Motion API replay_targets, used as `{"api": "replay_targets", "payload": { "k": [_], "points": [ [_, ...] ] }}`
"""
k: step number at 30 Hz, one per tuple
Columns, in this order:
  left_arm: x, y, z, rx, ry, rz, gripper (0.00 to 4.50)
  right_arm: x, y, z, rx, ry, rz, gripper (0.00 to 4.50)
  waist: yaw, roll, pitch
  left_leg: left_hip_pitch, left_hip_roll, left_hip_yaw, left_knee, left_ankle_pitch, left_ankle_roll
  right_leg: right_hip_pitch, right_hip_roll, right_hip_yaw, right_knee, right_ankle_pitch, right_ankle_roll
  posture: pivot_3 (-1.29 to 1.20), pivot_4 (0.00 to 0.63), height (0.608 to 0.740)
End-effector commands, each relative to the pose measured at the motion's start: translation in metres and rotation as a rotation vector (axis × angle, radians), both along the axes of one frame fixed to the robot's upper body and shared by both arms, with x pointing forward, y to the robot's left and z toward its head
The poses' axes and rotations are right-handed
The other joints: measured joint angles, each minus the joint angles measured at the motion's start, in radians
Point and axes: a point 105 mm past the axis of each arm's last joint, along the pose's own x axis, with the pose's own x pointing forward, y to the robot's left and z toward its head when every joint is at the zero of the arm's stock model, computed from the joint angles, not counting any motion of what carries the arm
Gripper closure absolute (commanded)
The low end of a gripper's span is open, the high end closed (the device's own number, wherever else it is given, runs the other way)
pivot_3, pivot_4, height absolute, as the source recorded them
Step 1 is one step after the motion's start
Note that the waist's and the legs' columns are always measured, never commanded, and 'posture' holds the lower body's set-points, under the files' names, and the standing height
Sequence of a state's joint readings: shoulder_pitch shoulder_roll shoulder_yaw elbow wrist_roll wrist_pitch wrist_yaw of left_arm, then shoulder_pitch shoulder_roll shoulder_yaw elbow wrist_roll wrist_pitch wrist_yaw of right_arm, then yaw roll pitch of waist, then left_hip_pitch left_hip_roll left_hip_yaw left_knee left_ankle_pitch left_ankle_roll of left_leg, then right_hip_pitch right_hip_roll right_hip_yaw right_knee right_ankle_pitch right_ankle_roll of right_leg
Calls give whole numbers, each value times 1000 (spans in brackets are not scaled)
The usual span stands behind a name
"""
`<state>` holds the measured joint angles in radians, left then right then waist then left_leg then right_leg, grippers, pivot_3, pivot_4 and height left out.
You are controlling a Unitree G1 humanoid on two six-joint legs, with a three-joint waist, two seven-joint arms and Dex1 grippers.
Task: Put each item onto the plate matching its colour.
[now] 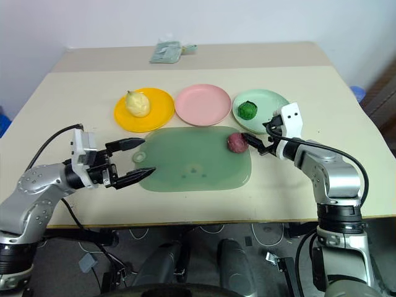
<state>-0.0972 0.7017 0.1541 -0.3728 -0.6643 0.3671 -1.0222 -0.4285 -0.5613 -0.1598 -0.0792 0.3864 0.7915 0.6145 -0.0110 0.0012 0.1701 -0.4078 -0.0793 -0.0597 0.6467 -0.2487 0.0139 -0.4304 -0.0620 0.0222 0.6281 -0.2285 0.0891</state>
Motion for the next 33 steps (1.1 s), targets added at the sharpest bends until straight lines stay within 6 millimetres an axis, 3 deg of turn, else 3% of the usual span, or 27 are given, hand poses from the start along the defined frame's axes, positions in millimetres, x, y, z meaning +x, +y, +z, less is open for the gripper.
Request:
{"api": "replay_targets", "payload": {
  "k": [1,10,13,16,17,23,26,33],
  "points": [
    [-9,-1,13,-8,-33,-39,0,0,14,6,9,-37,45,37,0,0,0,0,0,0,0,0,0,0,0,0,0,0,0,0,150,740],
    [-21,-3,14,-20,-11,-75,0,4,25,-14,26,25,92,37,0,0,0,0,0,0,0,0,0,0,0,0,0,0,0,0,150,740],
    [-22,-4,16,-20,-14,-68,0,7,23,-17,16,27,85,906,0,0,0,0,0,0,0,0,0,0,0,0,0,0,0,0,150,740],
    [-23,-4,16,-21,-17,-56,0,7,24,-16,17,20,91,2104,0,0,0,0,0,0,0,0,0,0,0,0,0,0,0,0,150,740],
    [-22,-4,17,-22,-19,-50,0,8,24,-14,17,8,91,2234,0,0,0,0,0,0,0,0,0,0,0,0,0,0,0,0,150,740],
    [-21,-11,29,-77,-34,-12,0,16,54,24,98,-165,212,2234,-3,0,0,0,0,0,0,0,0,0,0,0,0,0,0,0,150,740],
    [-10,-13,35,-91,-46,65,0,34,74,34,122,-232,242,2234,-3,0,0,0,0,0,0,0,0,0,0,0,0,2,3,0,150,740],
    [14,-7,52,-197,-73,222,0,73,105,30,106,-282,245,2234,-3,0,0,0,-1,0,0,0,0,0,1,-1,0,2,3,0,150,740]
  ]
}}
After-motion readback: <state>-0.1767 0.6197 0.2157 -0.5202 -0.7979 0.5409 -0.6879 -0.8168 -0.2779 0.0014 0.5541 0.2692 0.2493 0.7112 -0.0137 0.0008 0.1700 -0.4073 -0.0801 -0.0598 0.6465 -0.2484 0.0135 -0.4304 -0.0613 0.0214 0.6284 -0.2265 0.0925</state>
